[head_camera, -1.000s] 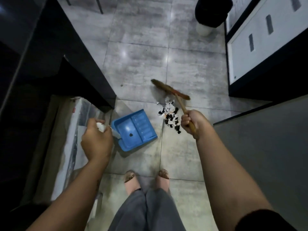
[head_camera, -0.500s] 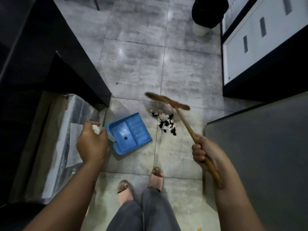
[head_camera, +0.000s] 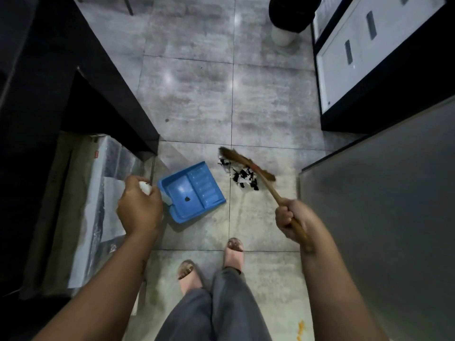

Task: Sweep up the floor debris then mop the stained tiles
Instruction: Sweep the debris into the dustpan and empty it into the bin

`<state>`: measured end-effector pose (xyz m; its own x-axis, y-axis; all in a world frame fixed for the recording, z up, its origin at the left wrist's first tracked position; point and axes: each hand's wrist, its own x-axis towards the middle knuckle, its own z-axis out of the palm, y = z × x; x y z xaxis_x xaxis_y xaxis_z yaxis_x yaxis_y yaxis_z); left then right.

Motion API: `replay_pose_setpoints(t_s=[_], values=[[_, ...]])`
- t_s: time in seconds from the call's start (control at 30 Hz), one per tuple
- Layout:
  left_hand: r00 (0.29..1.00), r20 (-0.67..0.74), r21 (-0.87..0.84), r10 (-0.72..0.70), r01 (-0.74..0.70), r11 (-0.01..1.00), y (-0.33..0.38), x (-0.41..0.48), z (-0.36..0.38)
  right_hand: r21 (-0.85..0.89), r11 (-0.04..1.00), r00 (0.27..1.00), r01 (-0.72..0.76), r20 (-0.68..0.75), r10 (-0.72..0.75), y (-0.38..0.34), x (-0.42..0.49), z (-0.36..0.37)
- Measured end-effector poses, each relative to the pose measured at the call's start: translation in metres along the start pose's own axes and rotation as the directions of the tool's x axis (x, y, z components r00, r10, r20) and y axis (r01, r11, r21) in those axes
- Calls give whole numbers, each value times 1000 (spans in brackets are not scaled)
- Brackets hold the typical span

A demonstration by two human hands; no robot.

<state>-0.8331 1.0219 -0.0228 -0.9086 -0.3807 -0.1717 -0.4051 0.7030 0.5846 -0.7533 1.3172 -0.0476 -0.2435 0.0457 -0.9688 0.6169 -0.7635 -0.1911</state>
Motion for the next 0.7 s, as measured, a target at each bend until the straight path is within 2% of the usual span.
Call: replay_pose_setpoints(t_s=[0.13,0.27,0.43,0.6,0.63,0.7], values=[[1000,-1,-11,-18,18,1000,-4,-4,-3,-148,979,990,140,-5,-142,7,-21,17],[998,-26,-2,-52,52,999,-8,-9,-4,-310,934,984,176,31,-176,-15,1,65],[996,-50,-15,-73,72,997,-18,-12,-6,-582,802,988,137,27,-149,-14,32,95],[996,-56,-8,-66,66,998,-21,-14,-8,-766,633,981,110,-20,-195,0,16,49],[996,-50,-13,-67,67,998,-20,-14,-8,-752,651,979,106,-37,-203,1,7,35],[997,-37,-32,-71,70,997,-18,-14,-6,-624,775,982,99,-63,-176,3,-13,10]])
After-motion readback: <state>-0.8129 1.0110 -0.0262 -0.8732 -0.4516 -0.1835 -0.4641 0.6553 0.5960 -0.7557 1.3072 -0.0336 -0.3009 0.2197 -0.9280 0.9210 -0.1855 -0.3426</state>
